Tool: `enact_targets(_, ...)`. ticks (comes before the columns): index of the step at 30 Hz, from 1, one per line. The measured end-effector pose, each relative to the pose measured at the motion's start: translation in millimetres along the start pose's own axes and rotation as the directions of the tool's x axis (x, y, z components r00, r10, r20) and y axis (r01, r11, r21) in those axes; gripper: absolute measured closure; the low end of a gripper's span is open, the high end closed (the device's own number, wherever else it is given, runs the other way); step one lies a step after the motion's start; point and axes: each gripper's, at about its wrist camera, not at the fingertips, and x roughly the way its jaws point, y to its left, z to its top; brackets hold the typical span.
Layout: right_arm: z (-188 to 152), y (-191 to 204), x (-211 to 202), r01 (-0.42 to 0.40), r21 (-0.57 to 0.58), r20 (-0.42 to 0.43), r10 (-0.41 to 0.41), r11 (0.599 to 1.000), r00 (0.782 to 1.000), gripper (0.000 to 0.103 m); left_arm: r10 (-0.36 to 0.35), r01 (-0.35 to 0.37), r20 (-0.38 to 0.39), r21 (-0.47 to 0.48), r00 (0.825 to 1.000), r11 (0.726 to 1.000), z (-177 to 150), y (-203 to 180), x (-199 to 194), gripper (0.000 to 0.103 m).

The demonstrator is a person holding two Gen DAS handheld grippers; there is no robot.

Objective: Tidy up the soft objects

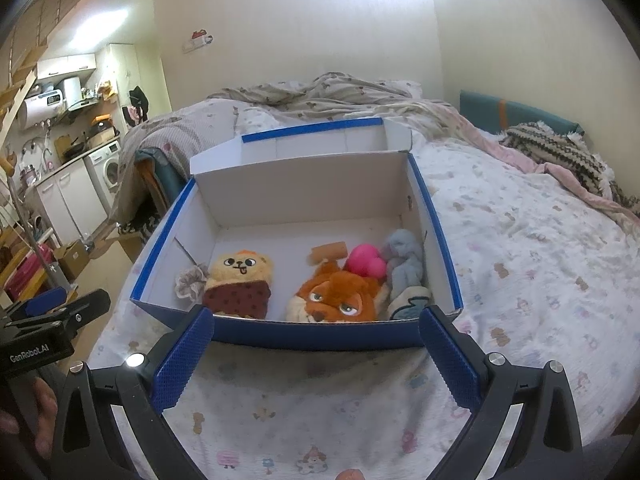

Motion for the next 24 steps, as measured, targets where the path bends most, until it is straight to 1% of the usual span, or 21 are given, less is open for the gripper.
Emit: enact_targets(24, 1.9, 1.2, -1.8, -0.001, 0.000, 0.006, 0.001, 1.000, 1.000, 0.000, -0.005, 0.005, -0.003, 0.001, 1.000, 1.000, 0.7, -0.5, 0.5, 0.000)
